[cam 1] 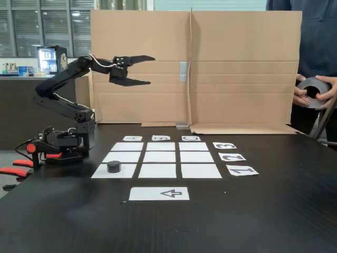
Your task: Pick up a new token and place it in the grid on square A1.
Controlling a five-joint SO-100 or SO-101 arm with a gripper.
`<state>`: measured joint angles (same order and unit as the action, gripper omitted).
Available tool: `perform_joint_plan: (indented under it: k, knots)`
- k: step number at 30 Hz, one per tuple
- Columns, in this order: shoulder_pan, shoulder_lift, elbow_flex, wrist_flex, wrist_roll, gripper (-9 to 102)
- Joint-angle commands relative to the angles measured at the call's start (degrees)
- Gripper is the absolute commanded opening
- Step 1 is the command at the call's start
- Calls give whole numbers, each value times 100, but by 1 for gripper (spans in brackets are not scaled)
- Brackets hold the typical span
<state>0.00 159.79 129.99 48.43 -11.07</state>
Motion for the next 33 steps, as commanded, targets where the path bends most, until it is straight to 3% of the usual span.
perform_joint_plan:
  k: [1, 13, 33]
  knots:
    - [-396, 290, 9, 554, -176, 33]
    - [-2496, 35, -79, 1687, -369, 33]
    - [-2813, 677, 44, 1573, -26, 33]
